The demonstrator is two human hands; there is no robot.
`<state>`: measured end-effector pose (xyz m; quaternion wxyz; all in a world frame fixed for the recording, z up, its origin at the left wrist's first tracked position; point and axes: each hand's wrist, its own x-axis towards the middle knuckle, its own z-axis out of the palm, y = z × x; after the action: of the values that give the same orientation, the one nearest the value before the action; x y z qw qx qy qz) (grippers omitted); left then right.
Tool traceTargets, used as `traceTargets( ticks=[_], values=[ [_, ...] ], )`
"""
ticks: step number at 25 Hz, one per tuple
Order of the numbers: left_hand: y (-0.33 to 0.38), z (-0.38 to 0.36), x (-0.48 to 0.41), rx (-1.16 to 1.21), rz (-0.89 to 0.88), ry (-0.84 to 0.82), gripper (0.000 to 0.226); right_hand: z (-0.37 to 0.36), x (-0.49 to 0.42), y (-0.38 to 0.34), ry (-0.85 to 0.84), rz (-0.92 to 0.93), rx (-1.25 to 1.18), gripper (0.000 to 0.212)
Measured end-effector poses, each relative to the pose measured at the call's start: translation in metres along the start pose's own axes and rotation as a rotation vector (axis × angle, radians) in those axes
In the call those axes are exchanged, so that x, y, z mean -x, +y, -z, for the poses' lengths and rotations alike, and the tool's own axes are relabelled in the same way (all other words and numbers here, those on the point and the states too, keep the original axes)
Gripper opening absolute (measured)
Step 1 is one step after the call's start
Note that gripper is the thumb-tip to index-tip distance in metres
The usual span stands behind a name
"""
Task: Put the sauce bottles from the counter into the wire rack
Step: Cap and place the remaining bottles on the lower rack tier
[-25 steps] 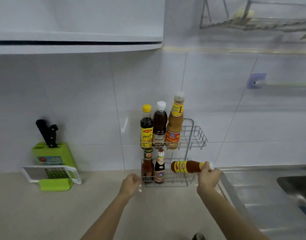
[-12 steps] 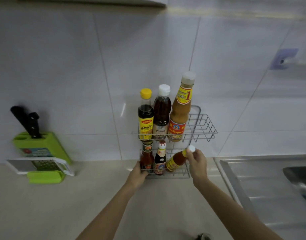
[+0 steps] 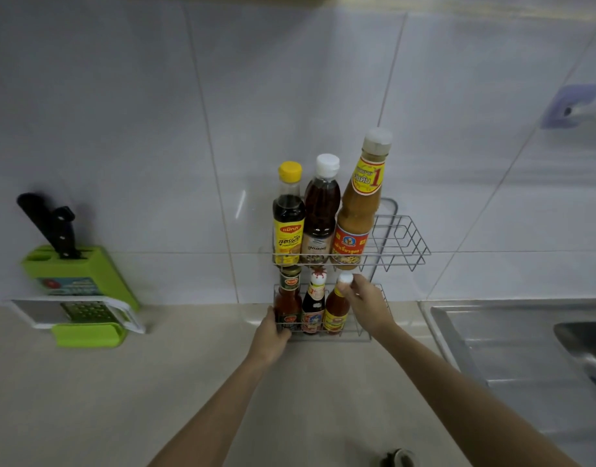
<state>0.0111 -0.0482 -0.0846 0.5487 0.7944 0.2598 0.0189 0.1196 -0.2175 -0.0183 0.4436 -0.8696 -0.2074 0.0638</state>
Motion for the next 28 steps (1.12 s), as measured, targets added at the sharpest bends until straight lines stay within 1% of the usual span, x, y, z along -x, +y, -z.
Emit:
traceTargets(
  ticks=[3,6,9,11,12,14,17,19,20,22,23,24,26,28],
  values=[
    [-0.002,-0.002,0.000,-0.009,-0.008,0.011,0.057,0.001,-0.001,0.002,-0.025,-0.017,0.001,0.025],
    [0.001,-0.001,-0.001,-0.031,0.002,-0.009,0.056,0.002,-0.001,0.002,-0.077,-0.073,0.001,0.030],
    [0.003,0.003,0.002,-0.098,0.047,-0.039,0.049,0.003,0.004,0.004,-0.173,-0.144,0.124,0.035],
    [0.004,0.005,0.012,-0.138,0.067,-0.044,0.049,0.007,0.014,0.007,-0.205,-0.171,0.181,0.041],
    [0.004,0.006,0.019,-0.165,0.054,-0.040,0.050,0.012,0.021,0.007,-0.203,-0.189,0.190,0.044],
    [0.004,0.003,0.038,-0.223,-0.037,-0.040,0.053,0.028,0.042,0.008,-0.162,-0.222,0.187,0.047],
    [0.000,-0.018,0.071,-0.369,-0.174,-0.113,0.058,0.056,0.086,0.022,-0.038,-0.226,0.199,0.038],
    [-0.004,-0.041,0.089,-0.440,-0.243,-0.202,0.060,0.067,0.119,0.043,0.017,-0.252,0.295,0.033],
    [-0.006,-0.055,0.098,-0.458,-0.285,-0.282,0.062,0.070,0.138,0.056,-0.009,-0.268,0.401,0.032],
    [-0.009,-0.080,0.116,-0.467,-0.352,-0.472,0.067,0.066,0.176,0.078,-0.187,-0.330,0.631,0.032],
    [-0.010,-0.090,0.124,-0.463,-0.369,-0.546,0.070,0.060,0.193,0.086,-0.284,-0.371,0.695,0.034],
    [-0.013,-0.099,0.130,-0.448,-0.372,-0.584,0.074,0.051,0.208,0.090,-0.347,-0.401,0.715,0.037],
    [-0.017,-0.117,0.142,-0.365,-0.347,-0.572,0.077,0.040,0.233,0.094,-0.366,-0.442,0.677,0.052],
    [-0.021,-0.132,0.154,-0.268,-0.309,-0.516,0.066,0.034,0.251,0.099,-0.358,-0.465,0.659,0.068]
  ],
)
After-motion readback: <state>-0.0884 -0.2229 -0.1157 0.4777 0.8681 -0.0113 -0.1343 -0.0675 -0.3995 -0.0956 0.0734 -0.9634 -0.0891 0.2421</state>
